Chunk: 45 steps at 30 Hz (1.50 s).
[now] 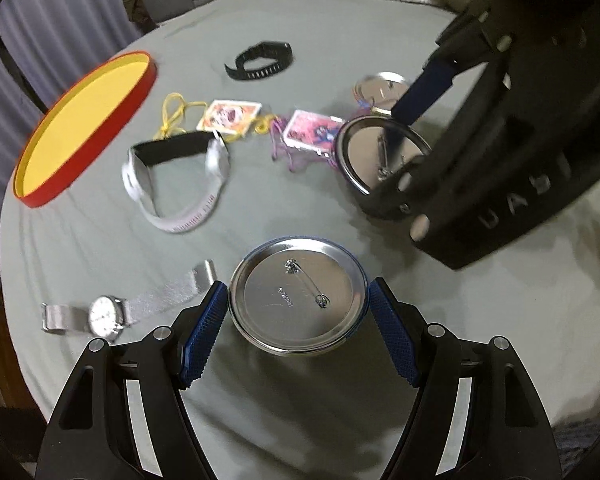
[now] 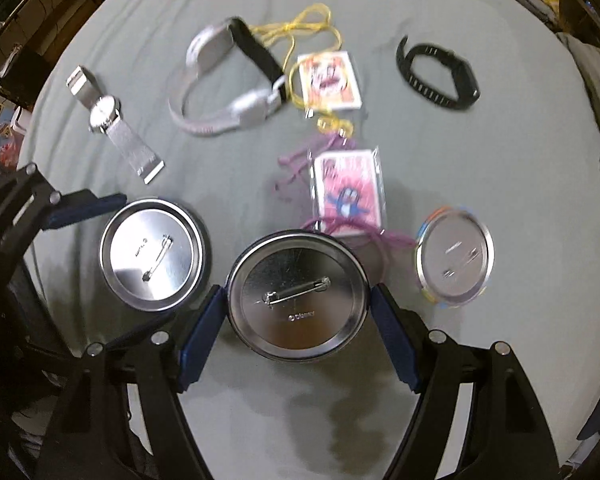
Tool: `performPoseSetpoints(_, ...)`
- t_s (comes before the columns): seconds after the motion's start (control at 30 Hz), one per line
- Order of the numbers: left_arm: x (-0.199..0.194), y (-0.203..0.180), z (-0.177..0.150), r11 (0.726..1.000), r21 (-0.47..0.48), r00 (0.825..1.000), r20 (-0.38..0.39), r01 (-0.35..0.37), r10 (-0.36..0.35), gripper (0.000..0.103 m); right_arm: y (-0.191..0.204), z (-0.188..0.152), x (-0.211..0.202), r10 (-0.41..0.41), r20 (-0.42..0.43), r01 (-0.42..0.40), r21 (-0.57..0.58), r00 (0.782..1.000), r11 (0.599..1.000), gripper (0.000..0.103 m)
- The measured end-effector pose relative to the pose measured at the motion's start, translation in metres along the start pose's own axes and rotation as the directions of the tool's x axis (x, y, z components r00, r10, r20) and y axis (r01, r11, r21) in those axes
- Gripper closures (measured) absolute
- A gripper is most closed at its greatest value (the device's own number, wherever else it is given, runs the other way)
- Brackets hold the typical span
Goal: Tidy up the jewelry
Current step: 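Lower both pin badges onto the bed and open both tools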
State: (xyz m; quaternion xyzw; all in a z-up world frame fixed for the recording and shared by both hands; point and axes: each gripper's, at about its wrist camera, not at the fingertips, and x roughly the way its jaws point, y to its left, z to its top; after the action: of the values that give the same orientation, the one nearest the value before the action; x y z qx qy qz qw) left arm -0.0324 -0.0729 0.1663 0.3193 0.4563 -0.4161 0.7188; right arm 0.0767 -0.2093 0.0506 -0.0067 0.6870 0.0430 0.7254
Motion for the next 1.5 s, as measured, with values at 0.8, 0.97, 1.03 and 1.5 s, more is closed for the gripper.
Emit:
performPoseSetpoints(0.8, 0.014, -0.004, -0.012, 1.000, -0.023, 1.000, -0.014, 0.007, -0.008, 0.032, 0.005, -0.037, 0.045, 0.000, 0.020, 0.000, -0.006, 1.000, 1.000, 0.032)
performPoseSetpoints(0.97, 0.008, -0.011, -0.015, 0.999, -0.033, 1.000, -0.015, 0.014, -0.014, 0.017, 0.002, -0.047, 0.037, -0.003, 0.067, 0.004, -0.014, 0.998, 1.000, 0.014)
performPoseSetpoints(1.03, 0.003, -0.016, -0.015, 1.000, -0.016, 1.000, -0.001, -0.004, 0.004, 0.011, 0.000, -0.052, 0.034, 0.001, 0.093, 0.000, -0.013, 0.996, 1.000, 0.014)
performPoseSetpoints(1.5, -0.057, 0.037, -0.009, 0.835, -0.535, 0.934, 0.219, -0.128, 0.284, 0.006, -0.030, -0.091, -0.018, 0.007, 0.398, -0.015, 0.017, 0.917, 1.000, 0.008)
